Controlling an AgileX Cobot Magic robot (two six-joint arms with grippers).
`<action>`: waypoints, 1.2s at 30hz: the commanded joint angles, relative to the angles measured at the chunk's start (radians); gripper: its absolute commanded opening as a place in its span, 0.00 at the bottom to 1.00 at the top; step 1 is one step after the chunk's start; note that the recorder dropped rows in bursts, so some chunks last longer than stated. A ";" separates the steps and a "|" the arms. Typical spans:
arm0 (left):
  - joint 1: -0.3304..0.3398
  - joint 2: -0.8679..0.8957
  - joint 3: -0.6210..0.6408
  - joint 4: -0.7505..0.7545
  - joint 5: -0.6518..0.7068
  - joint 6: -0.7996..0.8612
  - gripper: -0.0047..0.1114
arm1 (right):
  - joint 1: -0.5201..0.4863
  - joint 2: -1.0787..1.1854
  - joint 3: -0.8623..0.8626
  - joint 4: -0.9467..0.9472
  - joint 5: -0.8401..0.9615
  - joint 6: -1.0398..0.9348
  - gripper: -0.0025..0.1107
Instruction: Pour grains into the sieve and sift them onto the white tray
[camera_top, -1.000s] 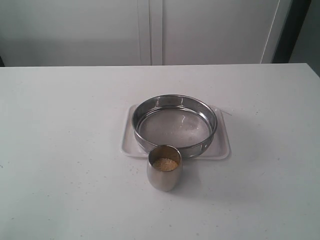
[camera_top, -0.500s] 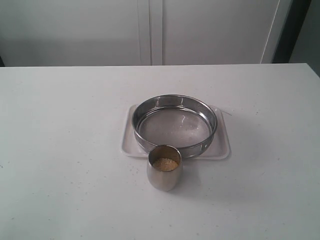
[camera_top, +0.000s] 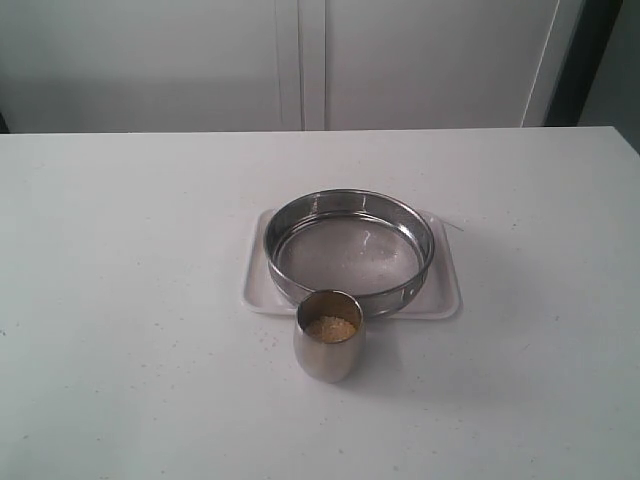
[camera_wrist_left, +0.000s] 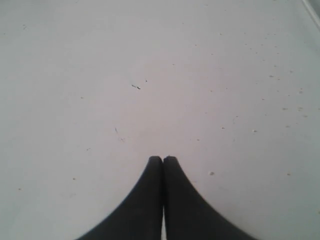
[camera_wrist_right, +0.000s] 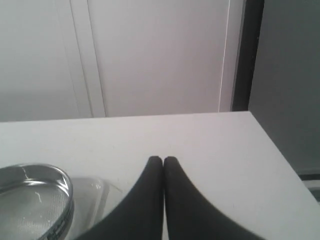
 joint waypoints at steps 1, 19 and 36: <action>0.004 -0.005 0.009 -0.006 0.003 -0.002 0.04 | 0.014 0.122 0.066 -0.016 -0.144 -0.005 0.02; 0.004 -0.005 0.009 -0.006 0.003 -0.002 0.04 | 0.050 0.726 0.131 -0.652 -0.809 0.285 0.02; 0.004 -0.005 0.009 -0.006 0.003 -0.002 0.04 | 0.050 1.159 0.129 -0.806 -1.082 0.100 0.02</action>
